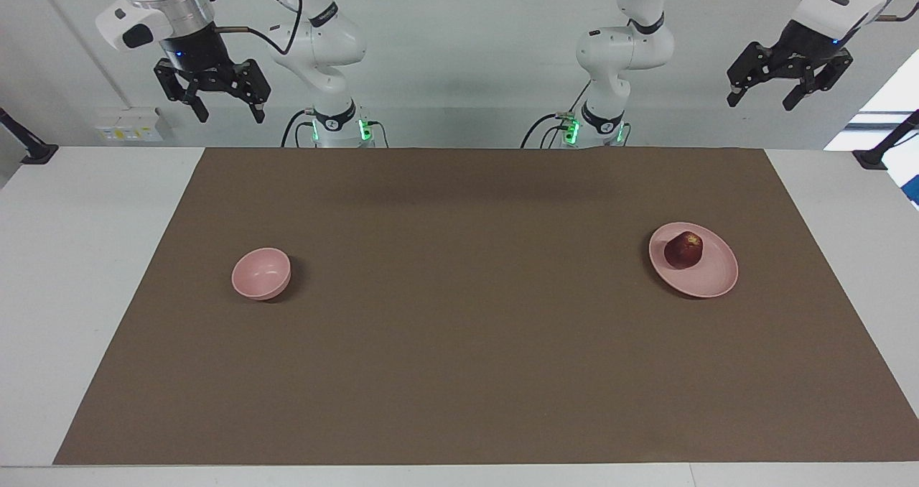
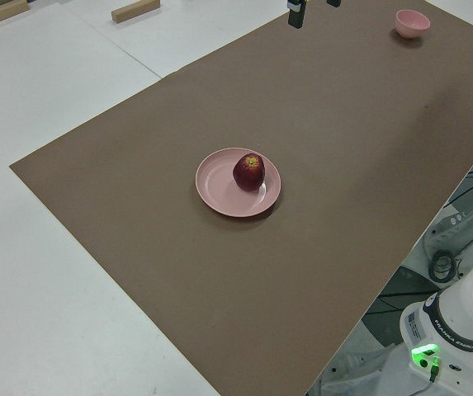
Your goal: Move apple from plate to bowl
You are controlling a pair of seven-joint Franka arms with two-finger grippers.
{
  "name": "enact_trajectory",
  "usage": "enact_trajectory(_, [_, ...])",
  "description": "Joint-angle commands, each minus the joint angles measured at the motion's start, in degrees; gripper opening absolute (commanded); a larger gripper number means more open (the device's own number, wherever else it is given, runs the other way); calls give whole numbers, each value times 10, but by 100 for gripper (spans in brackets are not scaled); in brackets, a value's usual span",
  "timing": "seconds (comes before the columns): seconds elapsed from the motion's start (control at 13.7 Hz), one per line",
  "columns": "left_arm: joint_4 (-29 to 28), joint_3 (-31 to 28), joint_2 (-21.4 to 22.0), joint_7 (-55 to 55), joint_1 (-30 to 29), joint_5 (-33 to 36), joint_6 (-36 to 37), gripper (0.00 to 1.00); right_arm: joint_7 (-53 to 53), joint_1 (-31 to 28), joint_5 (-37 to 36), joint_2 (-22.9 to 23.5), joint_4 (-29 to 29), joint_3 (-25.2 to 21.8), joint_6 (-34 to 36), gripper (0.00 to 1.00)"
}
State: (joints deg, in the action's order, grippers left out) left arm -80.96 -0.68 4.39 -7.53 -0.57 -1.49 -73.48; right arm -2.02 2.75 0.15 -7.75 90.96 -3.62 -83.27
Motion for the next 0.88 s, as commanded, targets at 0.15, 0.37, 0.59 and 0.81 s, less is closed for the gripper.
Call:
enact_trajectory(0.15, [-41,4,19,1,3,0,-15,100,14,-6,-1,-13,16,0,-7,100])
enact_trajectory(0.37, [-63,-2,21,1,15,0,-36,100,15,-5,-1,-13,16,0,-7,100])
enact_trajectory(0.59, [-118,-2,22,0,15,-2,-91,100,14,-6,-1,-13,16,0,-7,100])
enact_trajectory(0.81, [-189,-11,22,0,15,-2,-172,100,14,-6,-1,-13,16,0,-7,100])
